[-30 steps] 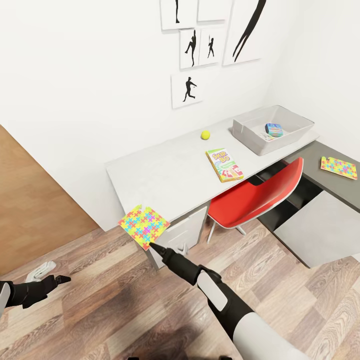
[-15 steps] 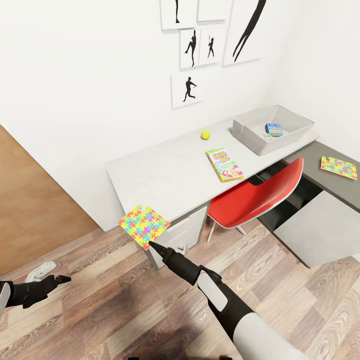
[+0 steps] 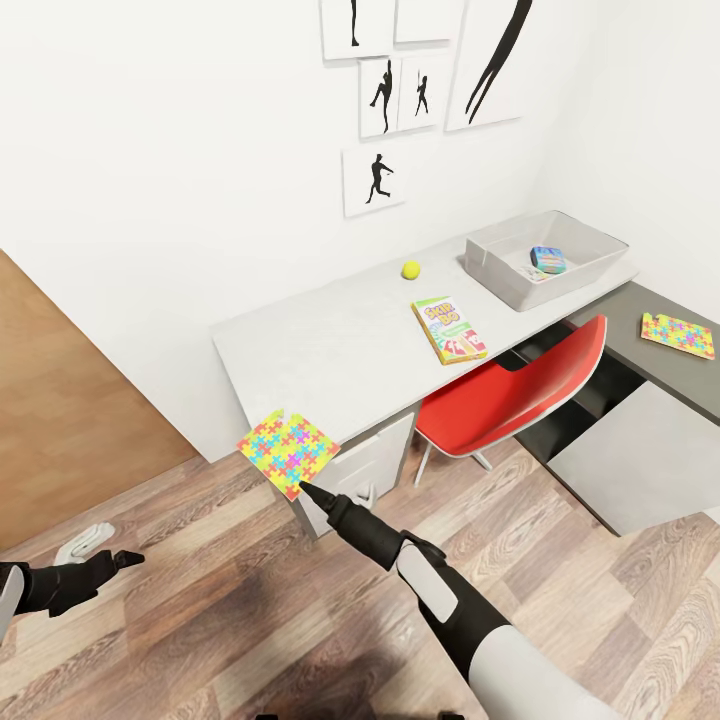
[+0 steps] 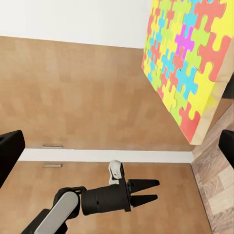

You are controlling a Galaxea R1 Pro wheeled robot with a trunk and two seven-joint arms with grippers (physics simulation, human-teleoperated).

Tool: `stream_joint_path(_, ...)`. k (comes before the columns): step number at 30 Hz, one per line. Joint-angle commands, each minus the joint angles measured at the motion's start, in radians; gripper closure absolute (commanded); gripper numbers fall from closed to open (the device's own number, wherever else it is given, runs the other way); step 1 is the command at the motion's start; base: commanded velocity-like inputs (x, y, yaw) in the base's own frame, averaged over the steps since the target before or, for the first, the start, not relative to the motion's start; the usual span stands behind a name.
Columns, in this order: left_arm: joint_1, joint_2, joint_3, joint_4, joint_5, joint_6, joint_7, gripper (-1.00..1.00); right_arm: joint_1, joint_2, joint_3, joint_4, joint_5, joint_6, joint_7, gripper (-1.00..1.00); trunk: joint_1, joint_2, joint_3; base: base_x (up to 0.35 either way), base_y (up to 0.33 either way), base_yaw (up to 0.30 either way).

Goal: Put all the toys in the child's room - the three board games (two on the bed and one on the table), the two jigsaw puzzles on the table, and the tennis ball on the table - inside the toy box on the table in the child's room.

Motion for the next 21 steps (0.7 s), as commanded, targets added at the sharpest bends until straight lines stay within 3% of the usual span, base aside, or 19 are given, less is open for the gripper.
stream_joint_path(1, -0.001, 0.0, 0.003, 0.0, -0.001, 0.007, -0.004, -1.0, -0.001, 0.0, 0.001, 0.001, -0.011, 0.008, 0.001, -1.0, 0.0, -0.002, -0.001, 0.0, 0.0, 0.0)
stream_joint_path(14, -0.001, -0.002, 0.003, 0.0, -0.001, 0.007, -0.004, -1.0, -0.001, -0.006, -0.008, 0.001, -0.01, 0.007, 0.004, -1.0, 0.0, -0.002, -0.001, 0.0, 0.0, 0.0)
stream_joint_path(21, -0.001, -0.002, 0.003, 0.0, -0.001, 0.007, -0.003, -1.0, -0.001, -0.048, -0.012, 0.001, -0.011, -0.015, 0.01, -1.0, 0.0, -0.002, -0.001, 0.0, 0.0, 0.0)
